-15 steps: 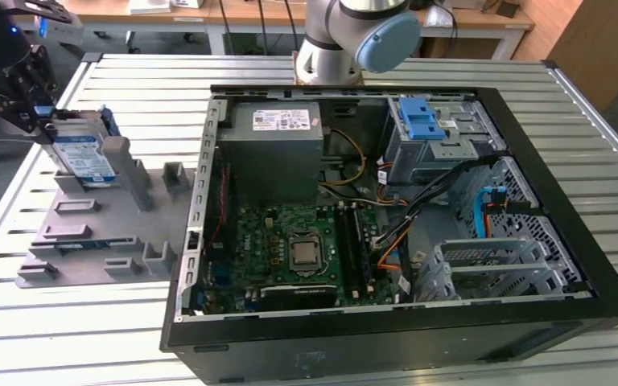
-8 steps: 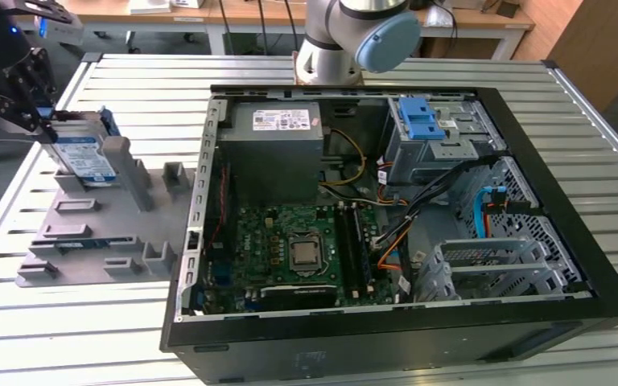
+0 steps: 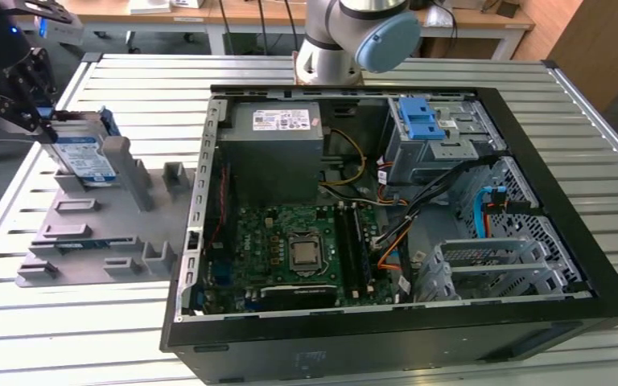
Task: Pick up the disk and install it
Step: 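Pick up the disk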
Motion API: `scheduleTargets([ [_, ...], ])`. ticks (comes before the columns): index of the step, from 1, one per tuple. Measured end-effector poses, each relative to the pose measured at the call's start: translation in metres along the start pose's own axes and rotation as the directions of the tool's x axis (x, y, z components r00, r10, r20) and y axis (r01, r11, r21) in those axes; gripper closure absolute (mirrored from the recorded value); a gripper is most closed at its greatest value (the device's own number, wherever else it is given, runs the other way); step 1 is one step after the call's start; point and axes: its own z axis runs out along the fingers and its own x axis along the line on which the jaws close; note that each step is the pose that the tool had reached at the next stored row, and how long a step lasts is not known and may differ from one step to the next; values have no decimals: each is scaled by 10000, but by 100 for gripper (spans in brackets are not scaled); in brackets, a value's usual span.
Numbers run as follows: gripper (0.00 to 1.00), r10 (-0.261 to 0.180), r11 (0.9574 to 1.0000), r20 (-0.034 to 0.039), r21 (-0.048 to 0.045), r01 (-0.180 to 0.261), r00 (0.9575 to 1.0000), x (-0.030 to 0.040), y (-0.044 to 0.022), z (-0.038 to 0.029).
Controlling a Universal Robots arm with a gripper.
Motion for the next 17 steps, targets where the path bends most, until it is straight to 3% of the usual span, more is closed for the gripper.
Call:
scheduleTargets([
  [4,63,1,10000,8,2,-1,10000,-1,0,-14],
  [11,63,0,10000,10,0,0,10000,-3,2,-100],
  [17,63,0,10000,11,1,0,10000,-4,2,-116],
])
